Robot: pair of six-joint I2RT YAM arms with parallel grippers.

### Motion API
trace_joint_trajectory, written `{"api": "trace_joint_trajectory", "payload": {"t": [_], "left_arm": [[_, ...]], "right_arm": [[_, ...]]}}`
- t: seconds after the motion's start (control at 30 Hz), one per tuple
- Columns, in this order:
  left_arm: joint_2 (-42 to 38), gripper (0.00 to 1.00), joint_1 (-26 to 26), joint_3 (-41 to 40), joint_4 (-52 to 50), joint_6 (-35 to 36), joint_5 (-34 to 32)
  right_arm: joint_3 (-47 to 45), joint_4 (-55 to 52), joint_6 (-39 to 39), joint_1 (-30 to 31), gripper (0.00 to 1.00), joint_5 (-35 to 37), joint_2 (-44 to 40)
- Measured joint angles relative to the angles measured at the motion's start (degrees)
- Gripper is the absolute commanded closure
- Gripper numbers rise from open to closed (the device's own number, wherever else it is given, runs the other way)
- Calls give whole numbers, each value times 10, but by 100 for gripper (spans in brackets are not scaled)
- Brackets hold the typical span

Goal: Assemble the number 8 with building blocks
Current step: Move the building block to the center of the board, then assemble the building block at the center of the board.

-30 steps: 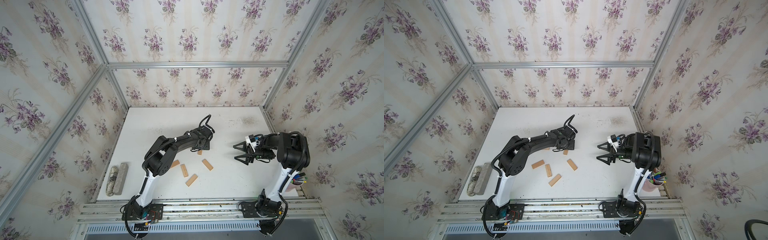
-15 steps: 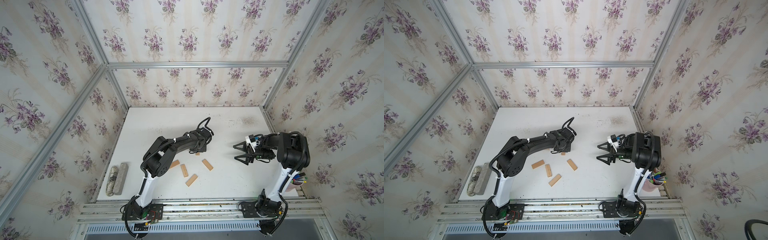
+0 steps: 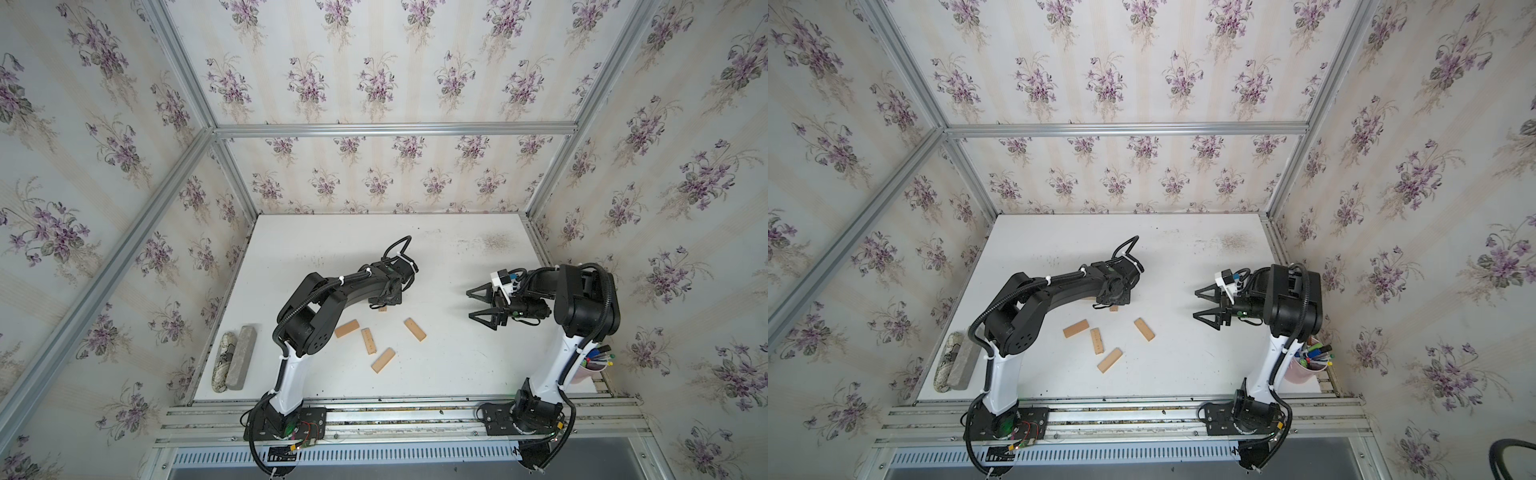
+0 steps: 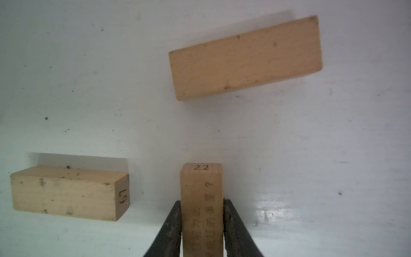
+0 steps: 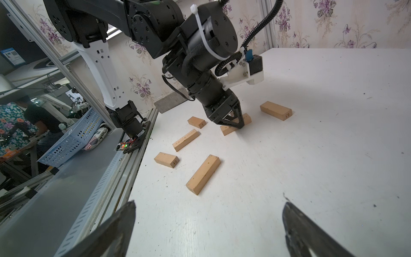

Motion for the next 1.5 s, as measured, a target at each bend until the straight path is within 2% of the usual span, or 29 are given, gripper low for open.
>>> {"api": "trace_joint_trajectory", "payload": {"t": [0.03, 0.07, 0.1, 0.17, 0.2, 0.23, 0.43, 0.7, 0.77, 0.93, 1.07, 1.1, 1.27, 1.4, 1.5], "left_arm": [[0, 64, 0, 0, -2, 0, -2], [0, 56, 0, 0, -3, 1, -3], [0, 40, 0, 1, -5, 1, -7], [-1, 23, 0, 0, -8, 0, -16], [-2, 7, 1, 0, -8, -2, -16], [-5, 1, 2, -1, -7, -3, -16], [-33, 1, 0, -7, -21, 2, -18], [-77, 1, 0, 64, -18, 93, -37], [-63, 1, 2, 89, -20, 132, -40], [15, 3, 5, 145, -16, 305, -48], [26, 18, 27, 144, -24, 458, -60], [17, 21, 46, 144, -24, 489, -47], [-36, 20, 138, 161, -16, 588, 62], [-22, 28, 153, 194, -22, 661, 180], [20, 28, 157, 248, -38, 696, 247]], "right_arm": [[0, 0, 0, 0, 0, 0, 0], [0, 0, 0, 0, 0, 0, 0], [0, 0, 0, 0, 0, 0, 0], [0, 0, 0, 0, 0, 0, 0], [0, 0, 0, 0, 0, 0, 0], [0, 0, 0, 0, 0, 0, 0], [0, 0, 0, 0, 0, 0, 0], [0, 0, 0, 0, 0, 0, 0], [0, 0, 0, 0, 0, 0, 0], [0, 0, 0, 0, 0, 0, 0], [-1, 0, 0, 0, 0, 0, 0], [-1, 0, 0, 0, 0, 0, 0], [-2, 0, 0, 0, 0, 0, 0], [-2, 0, 0, 0, 0, 0, 0], [-2, 0, 0, 0, 0, 0, 0]]}}
